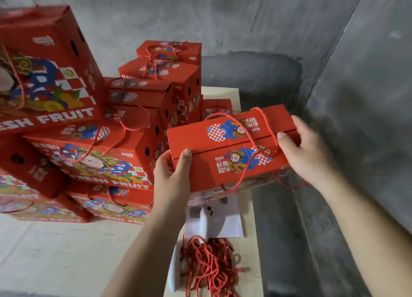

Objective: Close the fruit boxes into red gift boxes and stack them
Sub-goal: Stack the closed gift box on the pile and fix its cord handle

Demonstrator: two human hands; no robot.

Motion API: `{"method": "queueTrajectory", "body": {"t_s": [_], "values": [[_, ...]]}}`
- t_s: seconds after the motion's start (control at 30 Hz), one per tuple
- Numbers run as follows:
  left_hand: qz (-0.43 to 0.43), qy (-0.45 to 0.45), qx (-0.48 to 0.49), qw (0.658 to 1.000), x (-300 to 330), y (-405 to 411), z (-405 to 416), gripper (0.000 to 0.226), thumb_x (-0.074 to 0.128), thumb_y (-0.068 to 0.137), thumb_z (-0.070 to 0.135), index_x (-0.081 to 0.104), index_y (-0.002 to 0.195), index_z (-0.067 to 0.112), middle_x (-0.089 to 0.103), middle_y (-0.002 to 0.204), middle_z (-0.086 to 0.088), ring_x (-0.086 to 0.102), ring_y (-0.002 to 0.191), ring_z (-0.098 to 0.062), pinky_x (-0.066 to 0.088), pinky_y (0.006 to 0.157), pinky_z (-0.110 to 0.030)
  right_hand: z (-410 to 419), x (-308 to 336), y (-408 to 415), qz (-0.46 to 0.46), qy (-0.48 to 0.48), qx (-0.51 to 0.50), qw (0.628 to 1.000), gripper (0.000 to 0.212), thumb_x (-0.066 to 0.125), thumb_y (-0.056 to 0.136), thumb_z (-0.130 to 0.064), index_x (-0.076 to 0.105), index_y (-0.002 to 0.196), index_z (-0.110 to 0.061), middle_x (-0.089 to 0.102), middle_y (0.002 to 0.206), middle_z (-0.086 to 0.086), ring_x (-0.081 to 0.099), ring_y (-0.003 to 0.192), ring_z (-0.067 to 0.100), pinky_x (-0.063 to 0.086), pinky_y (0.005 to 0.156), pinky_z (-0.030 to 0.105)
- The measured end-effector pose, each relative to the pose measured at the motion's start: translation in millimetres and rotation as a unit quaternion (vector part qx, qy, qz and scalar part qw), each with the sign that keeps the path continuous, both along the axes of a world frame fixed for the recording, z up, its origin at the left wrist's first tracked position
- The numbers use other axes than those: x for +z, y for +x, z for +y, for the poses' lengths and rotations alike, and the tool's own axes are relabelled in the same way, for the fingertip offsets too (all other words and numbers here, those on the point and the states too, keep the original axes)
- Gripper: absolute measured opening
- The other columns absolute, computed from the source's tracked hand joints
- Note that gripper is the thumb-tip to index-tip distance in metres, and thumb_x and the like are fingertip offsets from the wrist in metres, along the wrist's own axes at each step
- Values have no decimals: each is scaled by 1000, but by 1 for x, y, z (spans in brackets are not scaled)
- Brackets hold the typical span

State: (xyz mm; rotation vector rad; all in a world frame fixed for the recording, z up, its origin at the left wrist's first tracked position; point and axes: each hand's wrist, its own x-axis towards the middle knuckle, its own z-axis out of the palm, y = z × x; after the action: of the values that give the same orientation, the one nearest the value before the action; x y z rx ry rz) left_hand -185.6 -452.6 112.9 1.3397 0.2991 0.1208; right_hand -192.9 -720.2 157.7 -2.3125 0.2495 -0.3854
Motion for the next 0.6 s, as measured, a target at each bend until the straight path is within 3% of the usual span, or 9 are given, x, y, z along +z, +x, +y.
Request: {"method": "queueTrajectory", "body": {"t_s": [0.1, 0.17, 0.23, 0.33, 0.4, 0.43, 0.5, 0.57, 0.6], "values": [[22, -56, 46, 997, 5, 28, -36, 54, 76, 72, 61, 65, 117, 33, 69, 127, -10, 70, 113, -33, 58, 95, -57, -28, 30, 79, -27, -94, 28, 995, 71, 45, 84, -63, 56, 143, -24, 66, 127, 6, 64, 115, 28, 52, 100, 42], [33, -60, 77, 995, 9, 46, -63, 73, 70, 64, 71, 57, 126, 35, 63, 134, -9, 67, 117, -31, 56, 99, -57, -39, 55, 143, -42, -112, 85, 989, 76, 48, 82, -65, 54, 146, -24, 68, 132, 4, 65, 120, 26, 51, 106, 43], [43, -66, 115, 990, 8, 63, -89, 77, 69, 64, 74, 50, 128, 36, 61, 133, -6, 66, 117, -25, 57, 99, -52, -43, 75, 206, -61, -140, 141, 978, 75, 48, 82, -67, 53, 145, -26, 70, 130, 3, 67, 116, 25, 53, 103, 44], [55, -111, 106, 987, 2, 97, -125, 58, 74, 91, 47, 45, 138, 30, 67, 118, -6, 72, 96, -15, 62, 81, -38, -44, 81, 287, -59, -203, 173, 962, 58, 48, 91, -61, 60, 136, -27, 68, 130, 8, 64, 116, 32, 50, 97, 38], [58, -145, 66, 986, -3, 114, -144, 43, 68, 100, 25, 48, 137, 33, 73, 106, -4, 73, 84, -15, 59, 71, -34, -38, 60, 323, 3, -222, 149, 963, 54, 49, 98, -57, 57, 140, -24, 55, 142, 13, 52, 128, 39, 42, 106, 41], [63, -133, 49, 988, -4, 120, -152, 36, 67, 100, 23, 55, 131, 37, 74, 107, -3, 73, 89, -18, 58, 74, -35, -32, 43, 331, 58, -183, 114, 975, 56, 48, 100, -58, 54, 144, -23, 49, 148, 15, 47, 133, 41, 41, 111, 44], [77, -79, 28, 993, -8, 126, -165, 20, 73, 95, 29, 65, 114, 34, 75, 108, 0, 71, 100, -23, 59, 85, -40, -17, 10, 322, 189, 52, 91, 976, 63, 40, 101, -67, 63, 138, -21, 57, 143, 19, 57, 128, 37, 48, 107, 46], [85, -48, 10, 995, -9, 128, -175, 32, 76, 86, 40, 63, 114, 31, 73, 114, -1, 70, 112, -25, 57, 100, -46, -11, -16, 300, 291, 319, 160, 887, 81, 28, 93, -84, 81, 91, -23, 78, 91, 10, 76, 80, 24, 62, 68, 35], [89, -31, 16, 995, -8, 129, -178, 36, 76, 85, 44, 60, 116, 32, 72, 118, -1, 69, 115, -24, 55, 103, -48, -11, -25, 292, 286, 386, 182, 858, 82, 27, 89, -89, 78, 79, -25, 75, 72, 2, 73, 60, 17, 57, 52, 26]]}}
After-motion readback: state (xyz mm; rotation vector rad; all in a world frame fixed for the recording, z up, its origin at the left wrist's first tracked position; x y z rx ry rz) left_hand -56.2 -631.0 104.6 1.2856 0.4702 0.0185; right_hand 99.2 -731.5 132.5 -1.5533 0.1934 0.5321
